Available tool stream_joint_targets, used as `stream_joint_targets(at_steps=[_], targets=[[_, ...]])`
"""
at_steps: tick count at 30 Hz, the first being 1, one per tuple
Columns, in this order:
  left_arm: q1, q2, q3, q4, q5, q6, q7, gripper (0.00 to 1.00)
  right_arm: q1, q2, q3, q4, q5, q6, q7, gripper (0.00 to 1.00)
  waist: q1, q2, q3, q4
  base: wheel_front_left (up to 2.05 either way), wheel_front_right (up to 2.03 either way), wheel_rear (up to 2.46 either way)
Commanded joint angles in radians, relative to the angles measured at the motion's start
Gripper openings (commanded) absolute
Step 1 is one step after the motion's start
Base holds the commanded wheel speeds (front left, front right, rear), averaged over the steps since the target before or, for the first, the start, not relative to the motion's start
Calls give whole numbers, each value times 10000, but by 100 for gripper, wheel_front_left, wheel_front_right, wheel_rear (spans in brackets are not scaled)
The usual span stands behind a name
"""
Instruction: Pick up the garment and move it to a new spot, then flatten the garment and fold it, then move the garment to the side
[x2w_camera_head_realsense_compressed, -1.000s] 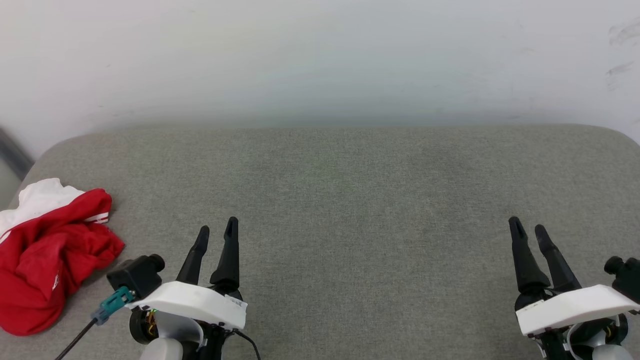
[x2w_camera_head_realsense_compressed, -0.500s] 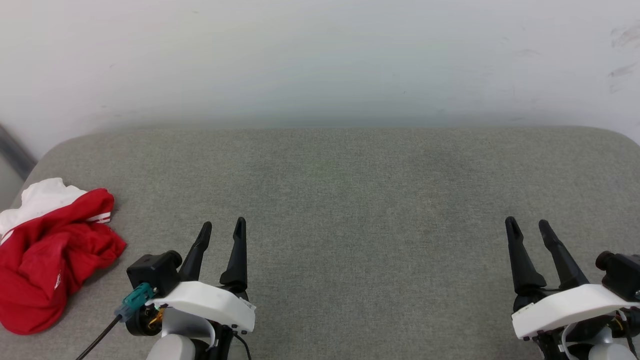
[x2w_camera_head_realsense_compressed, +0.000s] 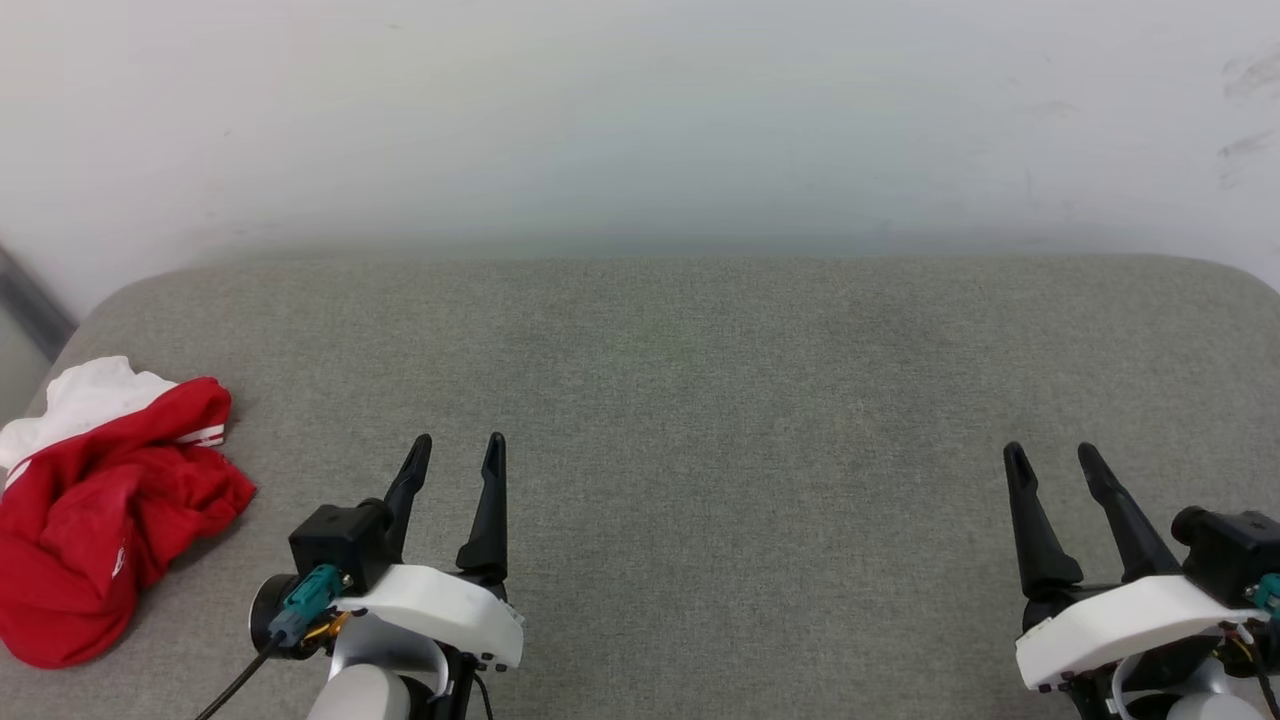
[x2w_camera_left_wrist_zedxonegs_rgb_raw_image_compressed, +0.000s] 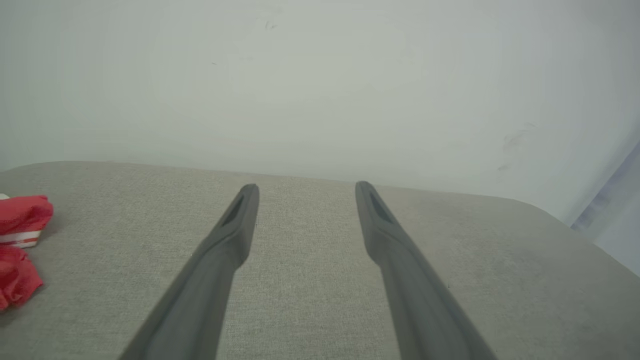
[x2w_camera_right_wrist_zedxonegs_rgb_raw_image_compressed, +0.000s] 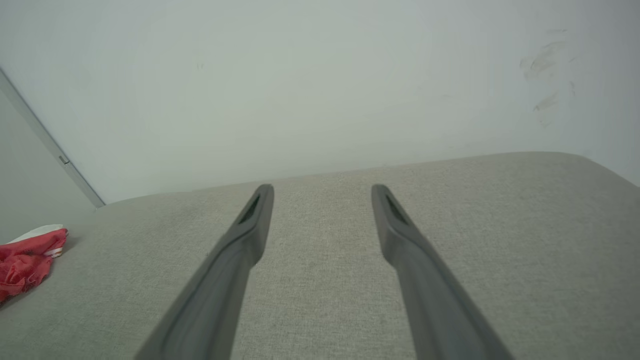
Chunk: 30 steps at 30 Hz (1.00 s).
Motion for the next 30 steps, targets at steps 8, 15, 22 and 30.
stream_joint_targets(at_steps=[8,15,22,30], targets=[[-226,85,-169,99,817,136,-246,100,151,90,-32,-170,-690,0,-68,100,0,0,-26,25,0,0,0],[-258,78,-303,218,1332,141,-419,100,178,150,-25,-207,-1170,0,-166,100,0,0,-56,46,0,0,0],[-301,27,-313,414,1572,99,-548,100,199,184,-65,-234,-1570,-1,-217,100,0,0,-78,60,0,0,0],[-290,-23,-305,494,1912,154,-699,100,214,218,-165,-242,-1871,-1,-301,100,0,0,-71,89,0,0,0]])
